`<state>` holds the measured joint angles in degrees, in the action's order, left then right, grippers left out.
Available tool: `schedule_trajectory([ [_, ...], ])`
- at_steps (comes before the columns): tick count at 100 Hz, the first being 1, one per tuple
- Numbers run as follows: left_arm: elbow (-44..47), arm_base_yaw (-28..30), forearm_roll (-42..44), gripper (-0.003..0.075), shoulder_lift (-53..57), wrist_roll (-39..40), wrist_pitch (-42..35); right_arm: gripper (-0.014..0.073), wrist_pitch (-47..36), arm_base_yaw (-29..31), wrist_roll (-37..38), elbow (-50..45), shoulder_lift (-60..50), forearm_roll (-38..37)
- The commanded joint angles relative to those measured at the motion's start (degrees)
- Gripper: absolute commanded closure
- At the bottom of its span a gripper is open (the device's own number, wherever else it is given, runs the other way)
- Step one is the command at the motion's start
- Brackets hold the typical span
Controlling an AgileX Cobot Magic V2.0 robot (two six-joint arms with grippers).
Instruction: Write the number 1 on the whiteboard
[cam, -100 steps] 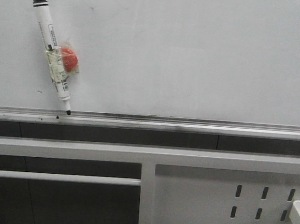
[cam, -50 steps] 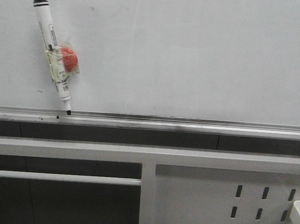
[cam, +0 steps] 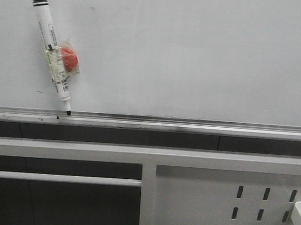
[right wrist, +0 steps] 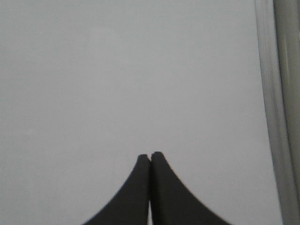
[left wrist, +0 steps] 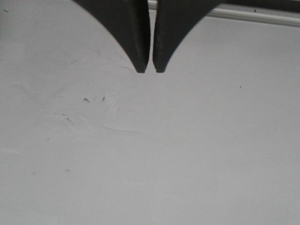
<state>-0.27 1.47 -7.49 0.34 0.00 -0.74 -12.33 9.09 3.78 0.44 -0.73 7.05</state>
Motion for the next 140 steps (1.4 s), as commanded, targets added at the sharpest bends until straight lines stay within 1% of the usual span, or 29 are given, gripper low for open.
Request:
schedule_trajectory([
  [1, -4.5, -0.2, -1.5, 0.0740, 0.3, 0.8, 2.8, 0.0650, 7.8, -0.3, 4.7, 5.9, -0.6, 1.9],
  [2, -5.5, -0.2, -1.5, 0.0740, 0.0, 0.6, 5.7, 0.0650, 13.1, -0.3, 4.7, 7.2, -0.3, 1.5],
  [3, -6.0, -0.2, -1.5, 0.0740, -0.3, 0.6, 5.7, 0.0650, 13.1, -0.3, 4.7, 7.9, -0.4, 1.4],
  [6, -8.0, -0.2, -1.5, 0.0740, -1.2, 0.6, 10.0, 0.0650, 20.4, -0.5, 4.7, 10.7, 0.8, 1.0],
  [10, -10.9, -0.2, -2.4, 0.0740, -2.8, 0.6, 12.5, 0.0650, 25.1, -0.6, 4.7, 14.4, 2.3, 1.0],
  [13, -12.6, -0.2, -5.6, 0.0740, -3.8, 0.6, 13.5, 0.0650, 28.2, -0.6, 4.6, 16.4, 3.9, 1.0],
  [17, -14.7, -0.2, -9.3, 0.0740, -5.1, 0.6, 13.0, 0.0650, 29.3, -0.6, 4.6, 18.7, 5.6, 1.0],
  [23, -16.9, -0.2, -13.6, 0.0740, -6.5, 0.6, 10.1, 0.0650, 28.8, -0.6, 4.6, 20.9, 8.1, 1.1],
  [29, -17.5, -0.2, -14.8, 0.0740, -7.3, 0.6, 5.5, 0.0650, 26.9, -0.6, 4.6, 21.4, 9.6, 1.1],
  [30, -17.5, -0.2, -15.2, 0.0740, -7.4, 0.6, 3.6, 0.0650, 26.3, -0.6, 4.6, 21.5, 9.8, 1.1],
  [37, -17.6, -0.2, -15.2, 0.0740, -7.5, 0.0, 0.7, 0.0650, 26.2, -0.6, 4.7, 21.5, 10.3, 1.4],
  [43, -17.9, -0.3, -12.8, 0.0740, -7.5, -1.2, 2.3, 0.0650, 27.2, -0.6, 4.7, 21.5, 10.5, 1.8],
  [51, -18.3, -0.9, -10.0, 0.0739, -7.5, -1.7, 7.1, 0.0650, 29.3, -0.6, 4.7, 21.8, 11.2, 3.6],
  [62, -18.3, -3.2, -10.0, 0.0728, -7.5, -5.6, 7.8, 0.0650, 33.5, -0.6, 4.7, 22.3, 11.7, 3.7],
  [66, -18.3, -4.8, -10.1, 0.0700, -7.5, -5.9, 7.4, 0.0650, 34.5, -0.6, 4.7, 22.3, 11.7, 3.7],
  [71, -18.3, -6.9, -10.1, 0.0644, -7.5, -5.9, 7.3, 0.0650, 35.5, -0.6, 4.7, 22.3, 11.7, 3.7],
  [73, -18.3, -7.9, -10.1, 0.0600, -7.5, -5.9, 7.3, 0.0650, 36.0, -0.6, 4.7, 22.3, 11.7, 3.7],
  [76, -18.1, -9.3, -9.9, 0.0563, -7.6, -6.0, 7.4, 0.0650, 36.1, -0.6, 4.7, 22.2, 11.8, 3.7],
  [77, -18.1, -9.6, -9.9, 0.0537, -7.8, -6.0, 7.4, 0.0650, 36.0, -0.6, 4.7, 22.0, 11.8, 3.7],
  [84, -17.9, -13.2, -9.9, 0.0409, -8.8, -6.7, 7.0, 0.0650, 33.5, -0.6, 4.7, 20.8, 12.4, 3.6],
  [88, -17.3, -15.3, -10.0, 0.0358, -9.7, -6.7, 5.0, 0.0650, 32.1, -0.6, 4.7, 20.2, 12.6, 3.6],
  [91, -16.7, -16.5, -10.0, 0.0341, -10.4, -6.7, 2.6, 0.0650, 31.4, -0.6, 4.7, 19.5, 12.8, 3.6],
  [99, -14.1, -19.8, -11.5, 0.0344, -13.2, -6.7, -5.5, 0.0650, 29.4, -0.6, 4.9, 18.1, 13.2, 6.0],
  [102, -13.2, -20.8, -11.7, 0.0346, -14.3, -6.7, -7.6, 0.0650, 28.1, -0.8, 4.9, 17.5, 13.2, 7.7],
  [109, -11.7, -23.1, -10.8, 0.0345, -17.9, -6.7, -11.9, 0.0650, 26.3, -2.4, 4.9, 16.3, 13.2, 8.0],
  [120, -10.2, -26.3, -7.8, 0.0337, -23.6, -6.7, -17.8, 0.0650, 25.5, -4.2, 2.6, 15.1, 13.2, 8.0],
  [128, -9.4, -28.5, -3.7, 0.0307, -28.2, -6.7, -21.8, 0.0650, 25.0, -5.0, 2.5, 15.1, 13.2, 8.0],
  [135, -9.1, -30.5, -2.9, 0.0286, -32.4, -6.6, -25.4, 0.0650, 24.8, -5.2, 2.5, 15.1, 13.2, 8.0],
  [140, -9.0, -31.9, -2.9, 0.0285, -35.2, -6.6, -27.0, 0.0650, 24.9, -5.2, 2.5, 15.1, 13.2, 8.0],
])
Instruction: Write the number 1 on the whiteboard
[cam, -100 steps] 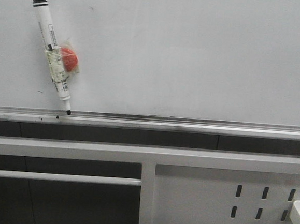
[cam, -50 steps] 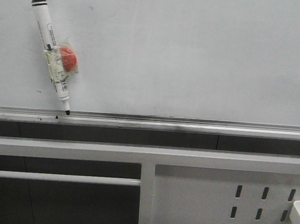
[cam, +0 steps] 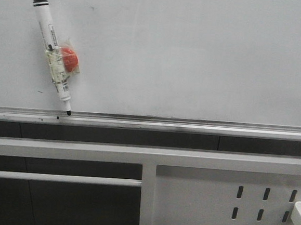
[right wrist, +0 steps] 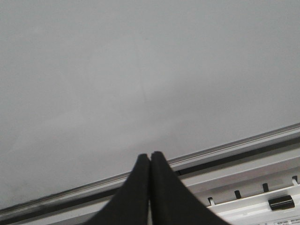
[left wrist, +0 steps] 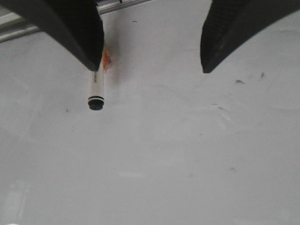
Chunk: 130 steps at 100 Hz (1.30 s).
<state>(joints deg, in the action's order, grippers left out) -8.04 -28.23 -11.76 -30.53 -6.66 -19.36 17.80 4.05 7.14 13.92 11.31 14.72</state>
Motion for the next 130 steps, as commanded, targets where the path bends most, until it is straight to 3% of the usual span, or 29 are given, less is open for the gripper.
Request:
schedule_trajectory([
  [1, -1.3, -2.6, 1.4, 0.0285, -5.2, 0.1, -8.8, 0.0650, -5.3, -0.1, -0.9, 1.6, 1.2, 0.3],
  [31, -1.3, -10.0, 1.0, 0.0290, -27.2, 7.7, -23.4, 0.0650, -5.0, -0.1, -1.1, 1.6, 1.2, 0.3],
  [69, -1.3, -13.5, 1.3, 0.0290, -54.9, 16.6, -58.7, 0.0650, -5.0, -0.1, -1.1, 1.6, 1.2, 0.3],
  [85, -4.2, -13.5, 2.7, 0.0290, -60.9, 20.3, -58.7, 0.0650, -5.0, -0.1, -1.1, 1.6, 1.2, 0.3],
  [118, -9.3, -13.4, 1.3, 0.0302, -61.2, 20.1, -58.7, 0.0650, -5.0, -0.1, -1.1, 1.6, 1.2, 0.3],
  [125, -9.3, -13.4, 1.1, 0.0382, -61.2, 20.1, -58.7, 0.0650, -5.0, -0.1, -1.1, 1.6, 1.2, 0.3],
  [130, -9.3, -13.4, 1.1, 0.0544, -61.2, 20.1, -58.7, 0.0650, -4.9, -0.1, -1.1, 1.6, 1.2, 0.3],
])
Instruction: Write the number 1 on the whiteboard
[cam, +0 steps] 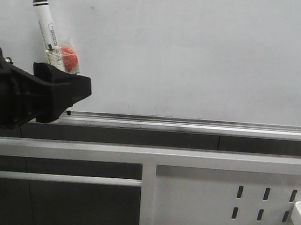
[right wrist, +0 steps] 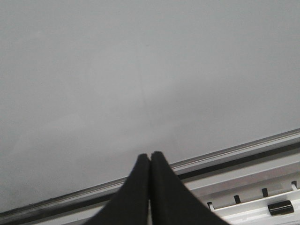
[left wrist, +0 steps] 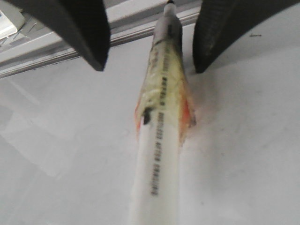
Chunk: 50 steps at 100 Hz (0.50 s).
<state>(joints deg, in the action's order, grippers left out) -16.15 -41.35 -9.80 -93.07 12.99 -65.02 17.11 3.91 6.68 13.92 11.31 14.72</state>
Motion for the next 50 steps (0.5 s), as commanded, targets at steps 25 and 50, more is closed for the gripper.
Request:
schedule_trajectory([
  [25, 0.3, -0.3, 1.1, 0.0734, 1.3, 0.4, -13.0, 0.0650, 1.3, -2.0, -7.6, 4.8, 1.2, 0.7],
  [50, 0.8, -0.3, 17.5, 0.0740, 1.4, -3.3, -10.4, 0.0650, 9.1, -17.5, -20.6, 12.4, 5.9, 1.5],
])
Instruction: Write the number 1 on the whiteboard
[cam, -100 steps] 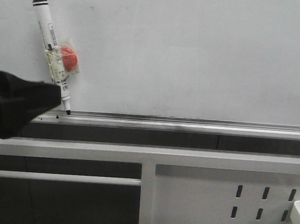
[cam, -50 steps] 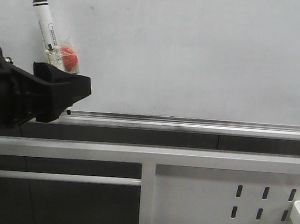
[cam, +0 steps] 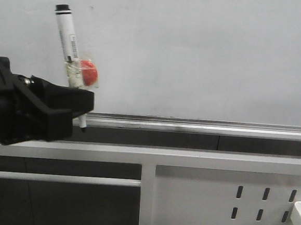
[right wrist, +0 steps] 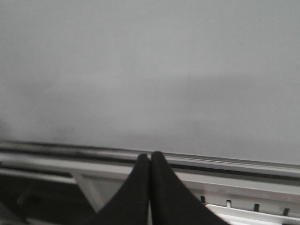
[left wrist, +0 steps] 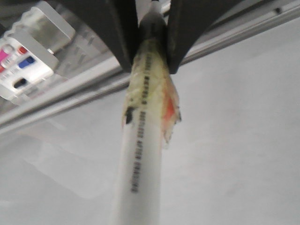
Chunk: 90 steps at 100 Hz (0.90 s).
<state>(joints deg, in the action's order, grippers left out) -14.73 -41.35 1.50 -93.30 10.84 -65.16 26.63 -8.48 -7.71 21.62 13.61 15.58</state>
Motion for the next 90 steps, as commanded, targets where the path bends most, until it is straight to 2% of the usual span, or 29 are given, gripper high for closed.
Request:
schedule_trajectory([
  [1, -0.6, -0.3, 6.6, 0.0740, 1.6, -1.2, -9.7, 0.0650, 0.0, -5.7, -6.8, 5.1, 3.9, 0.6],
  [12, -0.7, -0.3, 12.8, 0.0740, 2.0, -1.2, -6.2, 0.0649, 5.7, -14.5, -11.8, 10.5, 9.6, 0.6],
  [21, -1.0, -0.3, 18.0, 0.0740, 3.4, -1.2, -3.7, 0.0646, 8.8, -20.0, -11.8, 14.9, 15.3, 0.5],
  [28, -1.6, -0.3, 21.7, 0.0740, 5.3, -1.2, 1.5, 0.0617, 10.9, -23.2, -12.7, 18.1, 20.1, 0.3],
  [35, -3.1, -0.3, 26.7, 0.0740, 8.0, -1.2, 10.4, 0.0545, 12.3, -26.3, -15.7, 20.8, 24.7, 0.3],
  [47, -6.4, -0.3, 34.4, 0.0740, 13.5, -1.1, 27.4, 0.0354, 11.0, -30.6, -17.5, 23.8, 30.9, -0.5],
  [54, -8.6, -0.3, 37.3, 0.0740, 16.6, -1.1, 35.9, 0.0288, 10.8, -32.6, -18.7, 24.8, 33.6, -2.5],
  [63, -11.6, -0.6, 40.0, 0.0740, 20.2, -1.0, 45.6, 0.0275, 9.1, -34.4, -19.6, 25.6, 36.5, -3.5],
  [73, -14.5, -2.4, 41.0, 0.0740, 22.4, -1.0, 52.9, 0.0275, 6.2, -36.7, -22.1, 26.3, 39.0, -3.5],
  [90, -18.1, -6.8, 43.8, 0.0740, 23.3, -1.0, 54.3, 0.0275, -1.7, -40.6, -22.7, 27.2, 42.7, -4.8],
])
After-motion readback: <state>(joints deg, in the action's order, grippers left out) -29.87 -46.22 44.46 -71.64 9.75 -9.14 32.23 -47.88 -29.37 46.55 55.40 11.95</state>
